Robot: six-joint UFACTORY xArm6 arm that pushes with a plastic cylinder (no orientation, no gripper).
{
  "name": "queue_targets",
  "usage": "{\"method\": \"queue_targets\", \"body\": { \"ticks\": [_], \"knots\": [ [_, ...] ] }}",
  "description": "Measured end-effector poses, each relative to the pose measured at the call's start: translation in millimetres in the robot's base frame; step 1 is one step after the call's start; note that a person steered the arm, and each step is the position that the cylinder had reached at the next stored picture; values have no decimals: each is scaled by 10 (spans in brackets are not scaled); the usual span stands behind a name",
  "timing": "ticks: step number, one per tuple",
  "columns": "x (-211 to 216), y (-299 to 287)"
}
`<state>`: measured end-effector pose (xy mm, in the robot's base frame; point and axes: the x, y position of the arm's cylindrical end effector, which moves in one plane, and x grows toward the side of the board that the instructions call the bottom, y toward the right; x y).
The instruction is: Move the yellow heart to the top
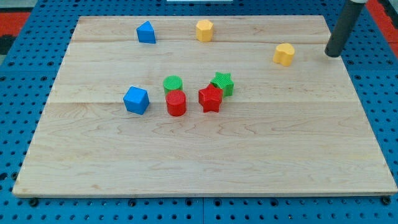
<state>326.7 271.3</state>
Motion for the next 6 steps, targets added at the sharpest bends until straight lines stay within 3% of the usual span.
{"method": "queue_targets", "body": {
  "ticks": [1, 2, 4, 5, 6],
  "knots": [
    [337, -593],
    [87, -1066],
    [-745, -1001],
    [-659, -1107],
    [-1043, -449]
  ]
}}
